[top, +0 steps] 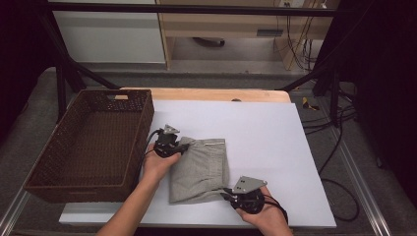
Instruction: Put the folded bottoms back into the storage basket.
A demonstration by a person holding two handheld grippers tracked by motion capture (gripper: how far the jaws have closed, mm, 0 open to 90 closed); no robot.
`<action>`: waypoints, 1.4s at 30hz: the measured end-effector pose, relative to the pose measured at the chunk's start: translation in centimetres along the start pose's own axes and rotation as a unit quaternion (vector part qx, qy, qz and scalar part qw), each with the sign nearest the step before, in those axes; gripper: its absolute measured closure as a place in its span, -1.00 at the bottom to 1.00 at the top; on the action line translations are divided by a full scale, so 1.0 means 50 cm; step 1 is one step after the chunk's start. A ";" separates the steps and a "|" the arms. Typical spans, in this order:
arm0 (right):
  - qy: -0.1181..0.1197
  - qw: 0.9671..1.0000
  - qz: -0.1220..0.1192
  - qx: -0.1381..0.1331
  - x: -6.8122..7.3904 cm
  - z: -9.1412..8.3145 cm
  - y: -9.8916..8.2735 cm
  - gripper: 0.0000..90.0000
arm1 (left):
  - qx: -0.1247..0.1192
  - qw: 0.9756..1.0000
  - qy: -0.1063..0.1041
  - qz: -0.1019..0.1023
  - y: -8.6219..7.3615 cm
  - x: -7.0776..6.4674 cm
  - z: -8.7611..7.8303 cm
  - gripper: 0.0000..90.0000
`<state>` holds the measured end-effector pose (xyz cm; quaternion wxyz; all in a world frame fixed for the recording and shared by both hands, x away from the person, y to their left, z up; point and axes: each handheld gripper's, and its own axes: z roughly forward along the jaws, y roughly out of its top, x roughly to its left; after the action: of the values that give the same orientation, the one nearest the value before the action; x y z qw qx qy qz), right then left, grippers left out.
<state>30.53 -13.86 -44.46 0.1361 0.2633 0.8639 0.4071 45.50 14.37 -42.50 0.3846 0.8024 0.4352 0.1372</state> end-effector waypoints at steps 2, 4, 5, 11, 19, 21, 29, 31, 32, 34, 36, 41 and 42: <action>0.002 1.000 -0.004 -0.004 0.000 -0.002 0.002 0.79 | -0.003 1.000 0.000 0.006 0.006 -0.005 -0.007 0.59; 0.004 1.000 -0.005 -0.009 0.001 -0.005 0.005 0.79 | -0.002 1.000 -0.001 0.014 0.013 -0.010 -0.013 0.60; 0.006 1.000 -0.005 -0.011 0.002 -0.007 0.006 0.79 | -0.003 1.000 -0.001 0.018 0.017 -0.013 -0.015 0.60; 0.018 1.000 -0.002 -0.025 0.003 -0.015 0.013 0.80 | -0.008 0.999 -0.004 0.039 0.037 -0.031 -0.024 0.60; 0.021 0.999 -0.004 -0.033 0.003 -0.022 0.017 0.80 | -0.009 0.998 0.001 0.056 0.049 -0.046 -0.036 0.60; 0.022 0.999 -0.006 -0.036 0.004 -0.027 0.021 0.80 | -0.014 0.998 0.002 0.060 0.054 -0.048 -0.043 0.60; 0.027 0.998 -0.008 -0.053 0.009 -0.048 0.044 0.80 | -0.025 0.997 0.003 0.077 0.086 -0.058 -0.074 0.61; 0.028 0.998 -0.008 -0.056 0.008 -0.054 0.053 0.80 | -0.029 0.996 0.005 0.080 0.096 -0.060 -0.083 0.61; 0.028 0.998 -0.009 -0.057 0.007 -0.057 0.058 0.80 | -0.031 0.996 0.006 0.083 0.102 -0.061 -0.088 0.61; 0.027 0.998 -0.010 -0.063 0.005 -0.065 0.070 0.80 | -0.035 0.996 0.008 0.087 0.114 -0.062 -0.100 0.61; 0.027 0.997 -0.012 -0.070 0.003 -0.073 0.083 0.80 | -0.040 0.995 0.010 0.089 0.127 -0.061 -0.112 0.61; 0.027 0.996 -0.024 -0.079 -0.001 -0.089 0.121 0.80 | -0.052 0.994 0.014 0.094 0.166 -0.057 -0.149 0.61; 0.026 0.996 -0.027 -0.080 -0.002 -0.092 0.129 0.80 | -0.055 0.994 0.017 0.097 0.173 -0.055 -0.157 0.61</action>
<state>30.78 -13.41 -36.55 0.1451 0.2173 0.8386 0.4780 44.67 13.24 -30.55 0.4055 0.8160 0.3539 0.2108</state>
